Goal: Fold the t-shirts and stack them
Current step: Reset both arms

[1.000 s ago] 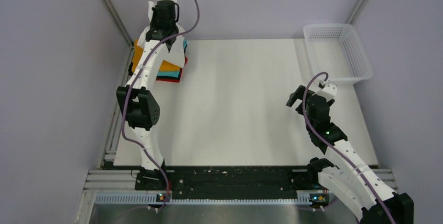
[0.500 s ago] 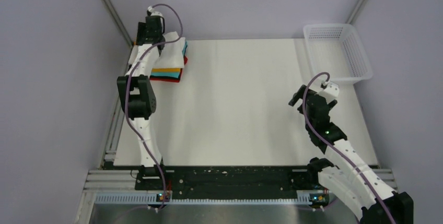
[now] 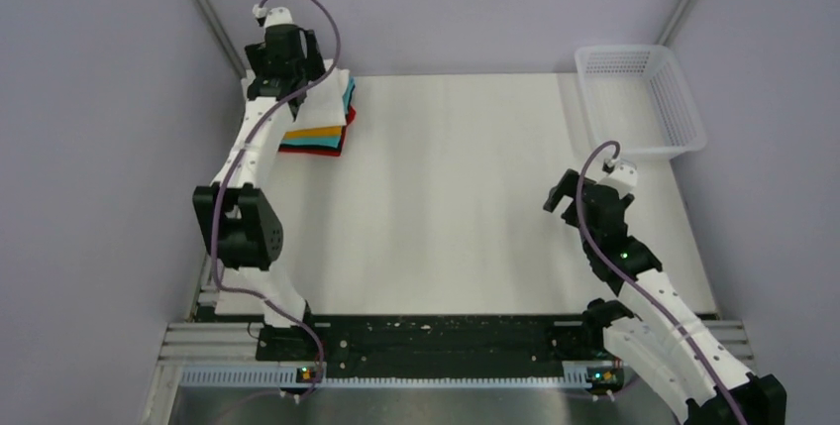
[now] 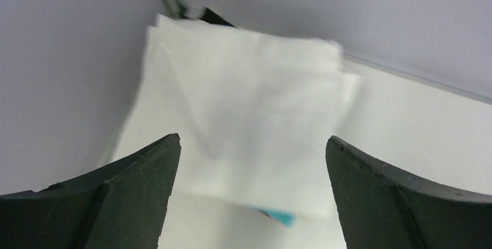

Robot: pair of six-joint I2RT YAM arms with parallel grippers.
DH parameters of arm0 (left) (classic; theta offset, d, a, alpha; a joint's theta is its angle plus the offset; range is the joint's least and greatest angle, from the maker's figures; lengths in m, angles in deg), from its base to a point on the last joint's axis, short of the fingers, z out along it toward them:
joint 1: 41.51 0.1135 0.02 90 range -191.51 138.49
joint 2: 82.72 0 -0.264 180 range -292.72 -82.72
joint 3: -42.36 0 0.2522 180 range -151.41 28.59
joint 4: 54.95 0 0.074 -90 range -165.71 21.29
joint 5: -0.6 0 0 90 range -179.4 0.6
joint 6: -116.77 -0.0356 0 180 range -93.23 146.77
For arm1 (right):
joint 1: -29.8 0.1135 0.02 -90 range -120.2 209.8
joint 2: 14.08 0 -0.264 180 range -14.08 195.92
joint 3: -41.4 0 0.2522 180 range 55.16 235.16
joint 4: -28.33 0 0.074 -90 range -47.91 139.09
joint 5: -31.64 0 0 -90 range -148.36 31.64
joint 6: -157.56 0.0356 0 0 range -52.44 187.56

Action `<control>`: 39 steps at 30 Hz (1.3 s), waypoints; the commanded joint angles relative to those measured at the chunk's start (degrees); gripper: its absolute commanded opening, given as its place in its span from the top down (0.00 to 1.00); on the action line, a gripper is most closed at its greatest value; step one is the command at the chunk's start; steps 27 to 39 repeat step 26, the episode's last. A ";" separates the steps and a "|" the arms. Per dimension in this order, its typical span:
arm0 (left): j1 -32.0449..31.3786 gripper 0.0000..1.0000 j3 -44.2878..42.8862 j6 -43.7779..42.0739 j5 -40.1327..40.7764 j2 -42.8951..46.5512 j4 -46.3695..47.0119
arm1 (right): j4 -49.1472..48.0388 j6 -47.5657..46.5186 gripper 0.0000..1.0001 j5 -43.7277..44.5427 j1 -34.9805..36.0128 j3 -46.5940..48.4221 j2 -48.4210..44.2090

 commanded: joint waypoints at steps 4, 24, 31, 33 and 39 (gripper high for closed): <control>-7.46 0.01 41.27 26.45 -24.75 32.74 14.05 | 2.30 1.09 0.01 -8.97 -0.07 -1.79 -6.92; -31.13 0.01 82.32 32.68 -13.36 73.00 13.59 | 6.27 4.56 0.01 -7.05 0.00 -6.64 -23.40; -31.13 0.01 82.21 32.85 -12.64 73.69 12.65 | 6.16 4.55 0.01 -6.86 0.04 -6.49 -24.29; -31.13 0.01 82.21 32.85 -12.64 73.69 12.65 | 6.16 4.55 0.01 -6.86 0.04 -6.49 -24.29; -31.13 0.01 82.21 32.85 -12.64 73.69 12.65 | 6.16 4.55 0.01 -6.86 0.04 -6.49 -24.29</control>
